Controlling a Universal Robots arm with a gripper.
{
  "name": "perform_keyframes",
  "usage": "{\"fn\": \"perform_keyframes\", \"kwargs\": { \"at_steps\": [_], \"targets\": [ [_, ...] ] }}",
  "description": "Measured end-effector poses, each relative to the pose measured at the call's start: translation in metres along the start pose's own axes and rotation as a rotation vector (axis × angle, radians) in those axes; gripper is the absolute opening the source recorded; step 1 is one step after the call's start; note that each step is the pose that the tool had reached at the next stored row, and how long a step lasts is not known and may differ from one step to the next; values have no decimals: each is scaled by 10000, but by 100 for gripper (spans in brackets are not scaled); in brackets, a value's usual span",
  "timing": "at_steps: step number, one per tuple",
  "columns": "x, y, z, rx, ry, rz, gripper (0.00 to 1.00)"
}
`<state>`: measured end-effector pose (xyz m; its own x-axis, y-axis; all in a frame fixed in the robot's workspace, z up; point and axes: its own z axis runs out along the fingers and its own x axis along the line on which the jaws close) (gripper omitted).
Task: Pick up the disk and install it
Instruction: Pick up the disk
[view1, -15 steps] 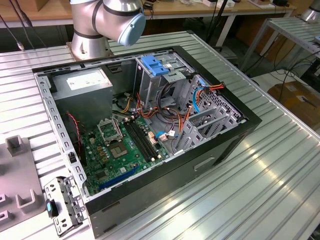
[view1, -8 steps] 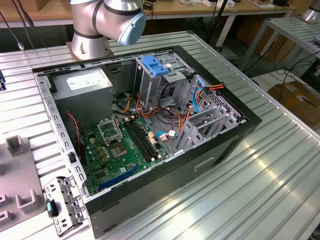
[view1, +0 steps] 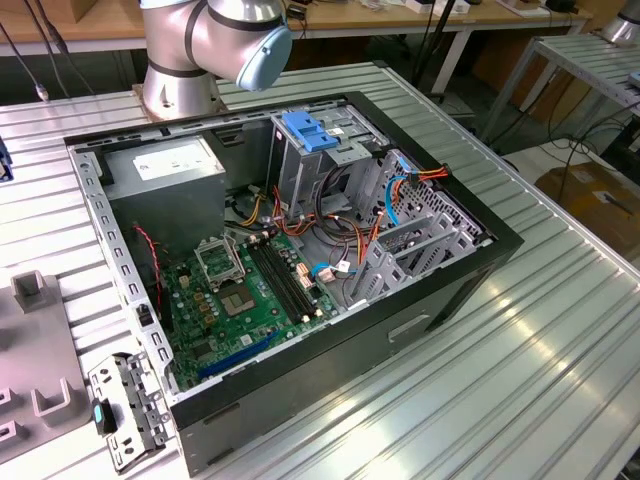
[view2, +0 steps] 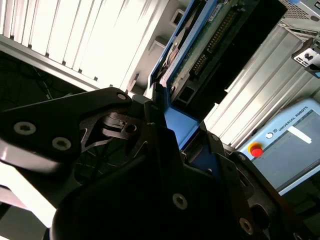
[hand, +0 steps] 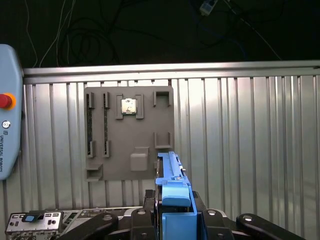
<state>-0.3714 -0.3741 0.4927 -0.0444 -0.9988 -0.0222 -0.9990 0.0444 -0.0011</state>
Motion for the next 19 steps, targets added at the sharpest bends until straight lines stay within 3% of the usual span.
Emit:
{"fn": "perform_keyframes", "kwargs": {
  "at_steps": [14, 19],
  "targets": [
    [-1, -6, -51, 1, -2, -2, 37],
    [-8, -172, -51, 0, -1, 0, 37]
  ]
}}
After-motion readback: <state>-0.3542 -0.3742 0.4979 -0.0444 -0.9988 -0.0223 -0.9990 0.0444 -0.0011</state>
